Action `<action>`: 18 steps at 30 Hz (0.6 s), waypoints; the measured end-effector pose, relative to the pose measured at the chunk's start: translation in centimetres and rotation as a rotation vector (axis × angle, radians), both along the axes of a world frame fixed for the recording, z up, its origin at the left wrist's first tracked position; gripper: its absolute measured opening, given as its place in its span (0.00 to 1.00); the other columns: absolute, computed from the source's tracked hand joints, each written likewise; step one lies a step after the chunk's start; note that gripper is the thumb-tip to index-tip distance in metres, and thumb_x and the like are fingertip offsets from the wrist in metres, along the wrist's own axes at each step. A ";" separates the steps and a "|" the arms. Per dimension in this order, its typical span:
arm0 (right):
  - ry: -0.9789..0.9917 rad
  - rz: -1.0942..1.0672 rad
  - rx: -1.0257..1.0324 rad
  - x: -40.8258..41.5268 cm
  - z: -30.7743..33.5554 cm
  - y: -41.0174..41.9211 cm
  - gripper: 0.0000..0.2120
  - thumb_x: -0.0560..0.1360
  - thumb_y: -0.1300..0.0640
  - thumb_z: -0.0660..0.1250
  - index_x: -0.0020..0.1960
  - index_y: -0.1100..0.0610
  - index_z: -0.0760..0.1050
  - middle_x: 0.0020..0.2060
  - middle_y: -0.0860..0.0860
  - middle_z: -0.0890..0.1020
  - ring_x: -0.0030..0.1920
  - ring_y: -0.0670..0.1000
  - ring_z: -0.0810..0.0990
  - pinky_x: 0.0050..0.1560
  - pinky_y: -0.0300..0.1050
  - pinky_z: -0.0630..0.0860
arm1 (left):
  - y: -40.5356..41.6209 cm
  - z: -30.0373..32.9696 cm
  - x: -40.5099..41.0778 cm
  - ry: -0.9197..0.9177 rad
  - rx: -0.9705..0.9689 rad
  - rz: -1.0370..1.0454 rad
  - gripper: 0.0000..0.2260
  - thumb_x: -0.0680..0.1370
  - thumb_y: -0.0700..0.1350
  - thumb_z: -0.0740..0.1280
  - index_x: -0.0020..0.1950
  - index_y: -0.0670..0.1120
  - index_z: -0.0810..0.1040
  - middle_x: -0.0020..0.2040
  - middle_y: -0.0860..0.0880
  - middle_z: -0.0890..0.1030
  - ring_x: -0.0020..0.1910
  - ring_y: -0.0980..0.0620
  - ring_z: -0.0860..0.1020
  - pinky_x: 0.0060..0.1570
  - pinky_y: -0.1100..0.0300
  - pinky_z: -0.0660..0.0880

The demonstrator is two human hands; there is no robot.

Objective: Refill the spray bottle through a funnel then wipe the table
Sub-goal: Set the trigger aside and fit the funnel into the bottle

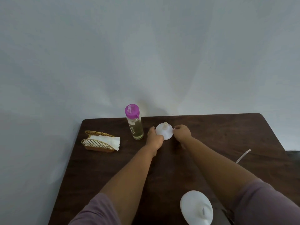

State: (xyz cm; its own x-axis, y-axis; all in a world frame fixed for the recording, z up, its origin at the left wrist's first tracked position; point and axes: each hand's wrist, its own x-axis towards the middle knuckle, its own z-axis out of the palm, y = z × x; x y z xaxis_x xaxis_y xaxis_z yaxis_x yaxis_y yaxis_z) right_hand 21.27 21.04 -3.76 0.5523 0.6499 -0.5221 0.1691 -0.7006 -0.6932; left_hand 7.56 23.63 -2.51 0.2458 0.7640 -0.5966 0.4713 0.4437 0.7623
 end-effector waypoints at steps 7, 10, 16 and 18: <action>0.079 -0.205 0.072 -0.2 2.0 -2.6 0.08 0.73 0.63 0.66 0.49 0.54 0.80 0.49 0.54 0.82 0.48 0.53 0.80 0.44 0.46 0.79 | -0.8 2.9 0.4 -0.002 0.044 -0.032 0.29 0.78 0.45 0.64 0.77 0.54 0.59 0.73 0.48 0.60 0.61 0.45 0.71 0.45 0.55 0.80; 0.104 -0.288 0.122 -0.5 3.8 -4.9 0.08 0.73 0.64 0.65 0.48 0.55 0.80 0.46 0.53 0.82 0.46 0.51 0.80 0.42 0.45 0.78 | -1.3 5.1 0.8 0.025 0.075 -0.110 0.25 0.80 0.50 0.60 0.77 0.52 0.61 0.72 0.49 0.59 0.59 0.47 0.72 0.45 0.57 0.79; 0.063 -0.349 0.288 -0.9 8.7 -9.9 0.08 0.75 0.63 0.63 0.48 0.58 0.82 0.36 0.52 0.82 0.35 0.47 0.77 0.37 0.39 0.75 | -4.7 8.8 0.5 -0.049 0.002 -0.091 0.19 0.80 0.52 0.57 0.69 0.50 0.72 0.66 0.47 0.71 0.51 0.47 0.79 0.37 0.60 0.80; 0.127 -0.356 0.333 -1.3 10.0 -11.6 0.08 0.75 0.64 0.65 0.49 0.59 0.82 0.36 0.53 0.82 0.34 0.46 0.78 0.35 0.37 0.74 | -6.6 9.9 -0.3 -0.101 0.003 -0.043 0.19 0.80 0.53 0.57 0.69 0.51 0.73 0.65 0.46 0.72 0.52 0.48 0.78 0.36 0.60 0.78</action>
